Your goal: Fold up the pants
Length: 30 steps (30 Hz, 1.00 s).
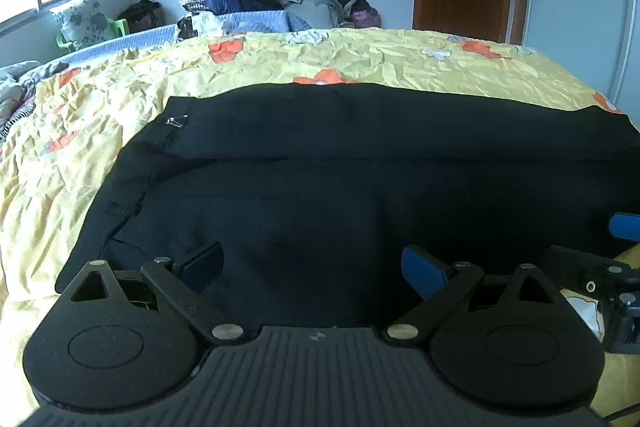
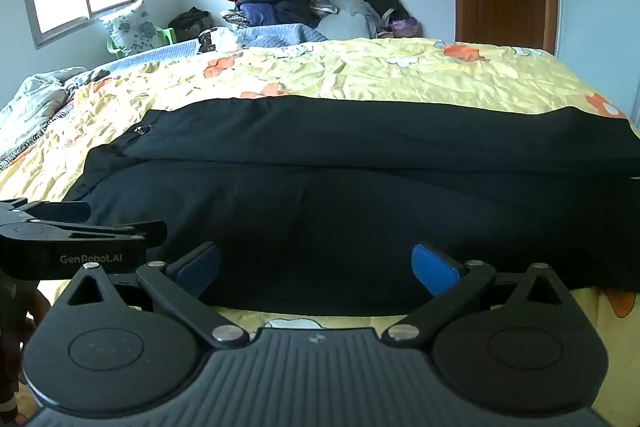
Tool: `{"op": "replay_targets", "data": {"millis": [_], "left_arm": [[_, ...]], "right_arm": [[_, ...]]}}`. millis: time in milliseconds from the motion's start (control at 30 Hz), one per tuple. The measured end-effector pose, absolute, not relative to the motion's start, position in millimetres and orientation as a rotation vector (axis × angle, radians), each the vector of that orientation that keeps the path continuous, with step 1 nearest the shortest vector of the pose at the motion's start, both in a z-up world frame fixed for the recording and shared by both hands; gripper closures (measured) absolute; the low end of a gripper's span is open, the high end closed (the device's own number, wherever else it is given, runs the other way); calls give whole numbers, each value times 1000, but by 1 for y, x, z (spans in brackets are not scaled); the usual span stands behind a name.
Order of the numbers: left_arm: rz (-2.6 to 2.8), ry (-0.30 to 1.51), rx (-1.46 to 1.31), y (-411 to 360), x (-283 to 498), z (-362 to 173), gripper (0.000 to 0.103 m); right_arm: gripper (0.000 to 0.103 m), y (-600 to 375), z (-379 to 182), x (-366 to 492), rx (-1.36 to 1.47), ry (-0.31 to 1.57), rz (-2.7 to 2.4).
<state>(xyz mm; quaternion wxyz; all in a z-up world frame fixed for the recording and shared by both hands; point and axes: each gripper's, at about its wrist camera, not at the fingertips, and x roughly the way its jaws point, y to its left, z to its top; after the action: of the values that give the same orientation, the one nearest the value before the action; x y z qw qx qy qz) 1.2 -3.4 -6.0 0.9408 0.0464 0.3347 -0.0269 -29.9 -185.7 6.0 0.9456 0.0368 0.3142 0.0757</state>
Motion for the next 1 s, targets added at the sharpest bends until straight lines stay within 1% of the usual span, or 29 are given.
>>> {"op": "replay_targets", "data": {"millis": [200, 400, 567, 800, 900, 1000], "left_arm": [[-60, 692, 94, -3, 3, -9, 5], [-57, 643, 150, -10, 4, -16, 5], [-95, 643, 121, -9, 6, -30, 5], [-115, 609, 80, -9, 0, -39, 0], [-119, 606, 81, -9, -1, -43, 0], [-135, 631, 35, -3, 0, -42, 0]], "right_arm": [[0, -186, 4, -27, 56, 644, 180], [0, -183, 7, -21, 42, 637, 182], [0, -199, 8, -9, 63, 607, 177], [0, -199, 8, -4, 24, 599, 172], [0, -194, 10, -5, -31, 551, 204], [0, -190, 21, -13, -127, 408, 242]]}}
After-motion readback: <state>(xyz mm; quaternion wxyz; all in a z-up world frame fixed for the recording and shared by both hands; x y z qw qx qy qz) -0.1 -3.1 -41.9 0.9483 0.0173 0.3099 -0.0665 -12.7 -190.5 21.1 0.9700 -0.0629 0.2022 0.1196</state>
